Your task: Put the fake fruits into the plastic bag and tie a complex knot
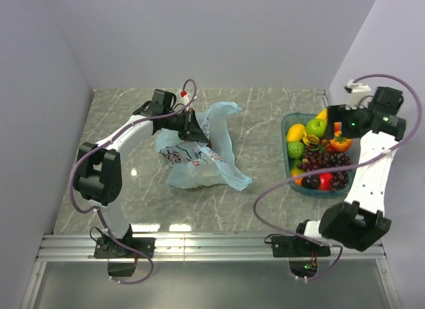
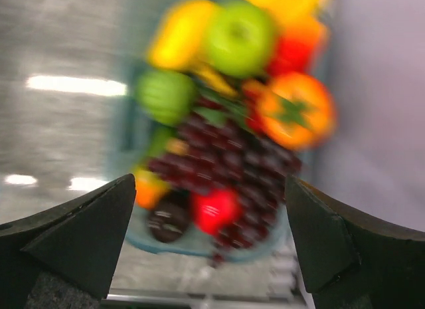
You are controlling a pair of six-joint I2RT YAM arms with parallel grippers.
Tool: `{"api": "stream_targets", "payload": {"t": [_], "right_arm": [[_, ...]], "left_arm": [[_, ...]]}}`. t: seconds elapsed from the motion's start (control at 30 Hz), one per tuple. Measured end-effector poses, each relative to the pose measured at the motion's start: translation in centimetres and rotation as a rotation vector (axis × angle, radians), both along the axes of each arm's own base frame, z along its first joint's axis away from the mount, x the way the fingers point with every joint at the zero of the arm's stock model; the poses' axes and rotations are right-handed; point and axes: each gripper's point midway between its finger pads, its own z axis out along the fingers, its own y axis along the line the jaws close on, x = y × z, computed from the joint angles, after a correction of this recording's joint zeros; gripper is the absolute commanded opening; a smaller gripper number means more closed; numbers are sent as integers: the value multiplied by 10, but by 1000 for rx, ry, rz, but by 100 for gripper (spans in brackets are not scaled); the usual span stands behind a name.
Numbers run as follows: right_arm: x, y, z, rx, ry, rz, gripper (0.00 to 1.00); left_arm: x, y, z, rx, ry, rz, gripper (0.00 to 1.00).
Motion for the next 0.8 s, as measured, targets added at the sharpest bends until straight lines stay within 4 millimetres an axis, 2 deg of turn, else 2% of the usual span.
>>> {"api": "stream_targets", "payload": {"t": [0.13, 0.33, 0.53, 0.8], "right_arm": [[-5, -68, -24, -80, 131, -159, 100], [6, -113, -51, -147, 277, -253, 100], [7, -125, -70, -174, 356, -298, 100], [20, -116, -94, -155, 410, -296, 100]], "left_arm": [[0, 0, -1, 1, -5, -3, 1], [-4, 1, -3, 7, 0, -17, 1], [-6, 2, -10, 17, 16, -42, 1], [-10, 4, -16, 30, 38, -52, 1]]}}
